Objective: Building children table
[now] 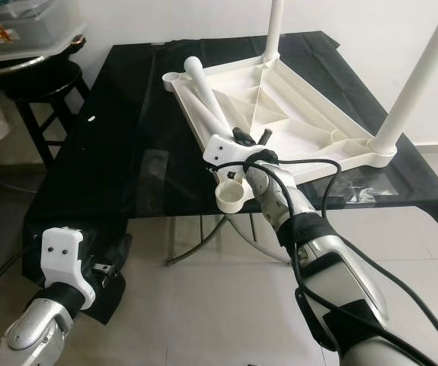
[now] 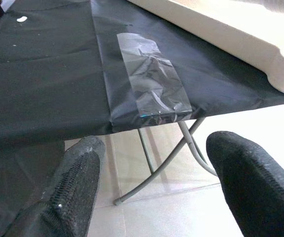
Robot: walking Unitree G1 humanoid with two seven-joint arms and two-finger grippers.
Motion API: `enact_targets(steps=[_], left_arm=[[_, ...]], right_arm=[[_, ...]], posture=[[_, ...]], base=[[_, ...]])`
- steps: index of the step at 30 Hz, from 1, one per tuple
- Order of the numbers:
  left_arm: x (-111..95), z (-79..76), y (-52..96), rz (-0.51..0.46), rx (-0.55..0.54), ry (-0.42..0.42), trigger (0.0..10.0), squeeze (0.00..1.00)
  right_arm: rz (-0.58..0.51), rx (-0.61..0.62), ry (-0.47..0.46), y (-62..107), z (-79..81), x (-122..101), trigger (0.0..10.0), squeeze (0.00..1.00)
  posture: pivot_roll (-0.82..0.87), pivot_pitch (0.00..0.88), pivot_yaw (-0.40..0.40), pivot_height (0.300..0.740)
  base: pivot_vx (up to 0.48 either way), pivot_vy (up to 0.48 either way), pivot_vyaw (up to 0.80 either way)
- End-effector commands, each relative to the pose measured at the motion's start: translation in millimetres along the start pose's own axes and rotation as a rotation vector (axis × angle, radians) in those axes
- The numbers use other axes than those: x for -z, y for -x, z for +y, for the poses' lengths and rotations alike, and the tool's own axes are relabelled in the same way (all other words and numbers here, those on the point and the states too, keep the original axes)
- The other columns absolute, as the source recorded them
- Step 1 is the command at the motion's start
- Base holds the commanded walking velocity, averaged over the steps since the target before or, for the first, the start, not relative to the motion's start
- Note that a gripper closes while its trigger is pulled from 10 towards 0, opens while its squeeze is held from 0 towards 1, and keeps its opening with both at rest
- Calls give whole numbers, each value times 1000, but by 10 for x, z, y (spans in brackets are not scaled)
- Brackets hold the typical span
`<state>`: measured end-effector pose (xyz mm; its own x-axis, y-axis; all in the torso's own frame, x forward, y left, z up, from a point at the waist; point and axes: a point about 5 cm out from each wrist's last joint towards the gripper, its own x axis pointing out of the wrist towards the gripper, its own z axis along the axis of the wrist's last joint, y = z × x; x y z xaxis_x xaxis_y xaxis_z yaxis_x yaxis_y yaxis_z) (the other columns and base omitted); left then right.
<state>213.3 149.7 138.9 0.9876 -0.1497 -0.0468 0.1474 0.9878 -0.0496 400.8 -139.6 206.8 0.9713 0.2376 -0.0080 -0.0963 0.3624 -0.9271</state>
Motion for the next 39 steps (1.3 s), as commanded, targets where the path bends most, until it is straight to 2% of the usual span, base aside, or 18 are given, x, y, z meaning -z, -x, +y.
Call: enact_targets(steps=[1, 13, 14, 15, 16, 17, 18, 20, 21, 23, 27, 28, 29, 30, 33, 34, 37, 39], left_arm=[[30, -1, 16, 19, -3, 6, 10000, 0], [17, 46, -13, 7, -6, 1, 10000, 0], [-47, 77, -45, -21, -8, 24, 10000, 0], [-268, 123, -140, -108, 19, 115, 10000, 0], [-268, 123, -140, -108, 19, 115, 10000, 0], [-458, 146, -200, -181, 60, 185, 10000, 0], [-458, 146, -200, -181, 60, 185, 10000, 0], [-921, 137, -277, -357, 209, 341, 10000, 0], [-921, 137, -277, -357, 209, 341, 10000, 0], [-1290, 122, -302, -508, 352, 457, 10000, 0], [-1463, 113, -301, -580, 429, 505, 10000, 0], [-1689, 89, -300, -670, 568, 611, 10000, 1000], [-1689, 89, -300, -670, 568, 611, 10000, 1000], [-1735, 63, -285, -695, 627, 641, 10000, 1000], [-1768, 36, -268, -709, 679, 657, 10000, 1000], [-1799, -3, -234, -725, 741, 670, 10000, 1000], [-1880, -39, -152, -742, 874, 737, 10000, 1000], [-1901, -34, -133, -743, 900, 759, 10000, 1000]], right_arm=[[-38, 78, -21, -14, -137, -64, 0, 0], [-131, 312, -107, 36, -596, -113, 0, 0], [-185, 360, -187, 63, -735, -164, 0, 0], [-295, 382, -428, 109, -959, -275, 0, 0], [-295, 382, -428, 109, -959, -275, 0, 0], [-402, 384, -619, 161, -1122, -348, 0, 0], [-402, 384, -619, 161, -1122, -348, 0, 0], [-652, 242, -1080, 273, -1377, -458, 0, 0], [-652, 242, -1080, 273, -1377, -458, 0, 0], [-900, 28, -1295, 450, -1519, -543, 0, 0], [-1025, -84, -1310, 583, -1564, -587, 0, 0], [-1122, -280, -1242, 755, -1488, -617, 1490, 0], [-1122, -280, -1242, 755, -1488, -617, 1490, 0], [-1109, -350, -1197, 780, -1376, -616, 3569, 0], [-1092, -408, -1162, 799, -1264, -613, 3569, 0], [-1079, -515, -1102, 859, -1067, -622, 10000, 0], [-1059, -770, -1035, 1043, -640, -592, 10000, 0], [-1043, -817, -1040, 1079, -569, -576, 10000, 0]], posture=[[-8, 139, 47, 740], [-10, 105, 50, 740], [-13, 93, 49, 740], [-13, 68, 50, 740], [-13, 68, 50, 740], [-14, 62, 51, 740], [-14, 62, 51, 740], [-19, 49, 58, 740], [-19, 49, 58, 740], [-27, 28, 67, 740], [-31, 22, 69, 740], [-47, 9, 78, 740], [-47, 9, 78, 740], [-52, 4, 77, 740], [-52, 4, 76, 740], [-52, 0, 73, 740], [-46, 0, 69, 740], [-46, 0, 69, 740]], base=[[0, 0, 0], [0, 0, 0], [0, 0, 0], [0, 0, 0], [0, 0, 0], [0, 0, 0], [0, 0, 0], [0, 0, 0], [0, 0, 0], [0, 0, 0], [0, 0, 0], [0, 0, 0], [0, 0, 0], [0, 0, 0], [0, 0, 0], [0, 0, 0], [0, 0, 0], [0, 0, 0]])
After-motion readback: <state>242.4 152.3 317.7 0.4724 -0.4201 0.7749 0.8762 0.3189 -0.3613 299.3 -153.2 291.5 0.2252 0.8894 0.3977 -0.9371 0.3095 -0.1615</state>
